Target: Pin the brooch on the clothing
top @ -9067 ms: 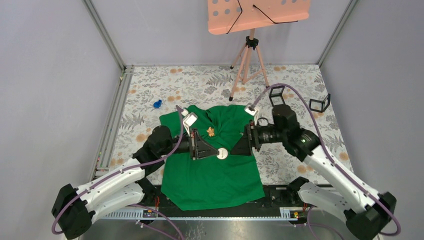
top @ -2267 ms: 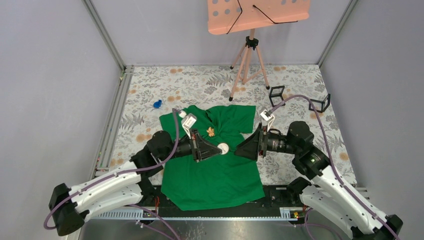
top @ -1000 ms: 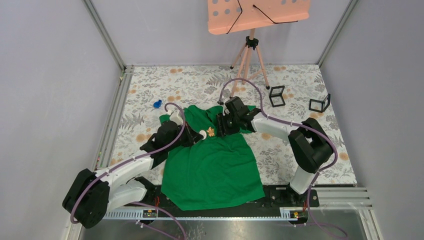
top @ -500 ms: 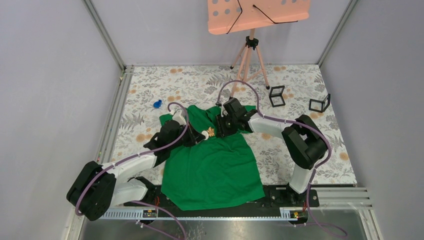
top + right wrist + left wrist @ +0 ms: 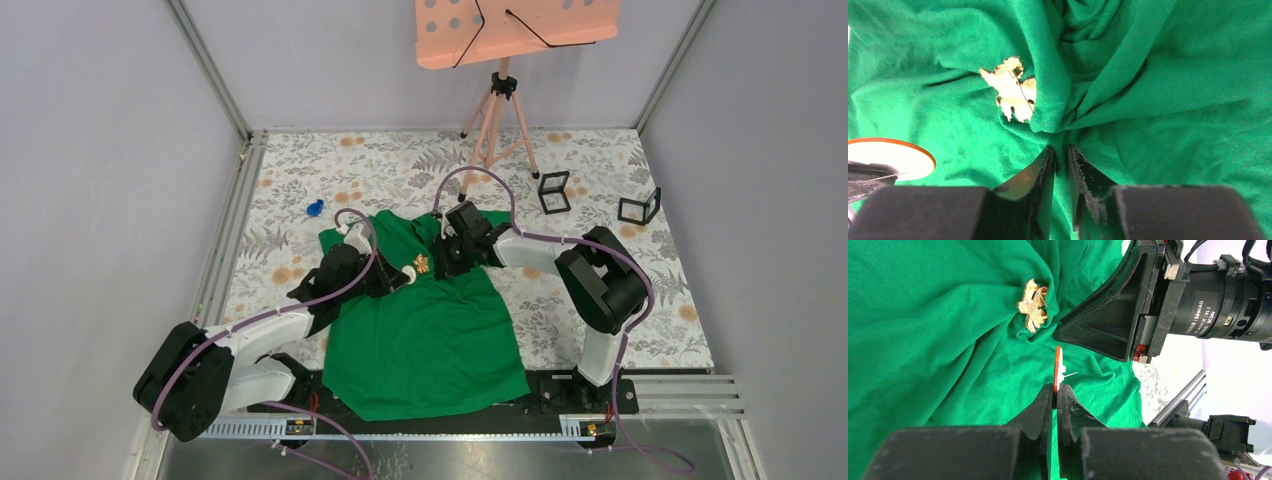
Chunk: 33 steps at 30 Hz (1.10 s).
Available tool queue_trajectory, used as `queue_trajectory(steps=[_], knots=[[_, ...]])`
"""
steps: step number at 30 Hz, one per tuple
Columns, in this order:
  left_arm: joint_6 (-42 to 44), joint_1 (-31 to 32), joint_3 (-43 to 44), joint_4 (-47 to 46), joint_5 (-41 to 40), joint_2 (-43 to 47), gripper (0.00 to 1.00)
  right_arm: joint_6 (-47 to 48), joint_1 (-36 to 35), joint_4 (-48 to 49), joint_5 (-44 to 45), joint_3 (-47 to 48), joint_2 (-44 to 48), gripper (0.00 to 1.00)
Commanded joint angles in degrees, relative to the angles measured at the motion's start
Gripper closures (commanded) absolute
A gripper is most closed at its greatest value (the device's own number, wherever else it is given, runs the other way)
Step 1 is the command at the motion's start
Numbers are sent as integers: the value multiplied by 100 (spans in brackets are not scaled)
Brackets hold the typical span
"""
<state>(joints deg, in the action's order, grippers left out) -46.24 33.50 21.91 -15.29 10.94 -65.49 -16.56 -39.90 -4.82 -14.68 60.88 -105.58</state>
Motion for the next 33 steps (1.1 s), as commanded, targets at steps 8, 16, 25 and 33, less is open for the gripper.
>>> queue_trajectory(steps=[8,16,25,33], knots=[[-188,48,-59,-595,-124,-226,100,-403,-63,676,-109,-421,577,100],[-362,500,87,-823,-613,-719,100,-822,-66,1048,-103,-1054,1179,100],[-478,762,401,-891,-814,-1221,100,-971,-66,1230,-253,-1372,1671,100],[-483,872,636,-898,-868,-1537,100,-1055,-66,1468,-603,-1570,1883,100]])
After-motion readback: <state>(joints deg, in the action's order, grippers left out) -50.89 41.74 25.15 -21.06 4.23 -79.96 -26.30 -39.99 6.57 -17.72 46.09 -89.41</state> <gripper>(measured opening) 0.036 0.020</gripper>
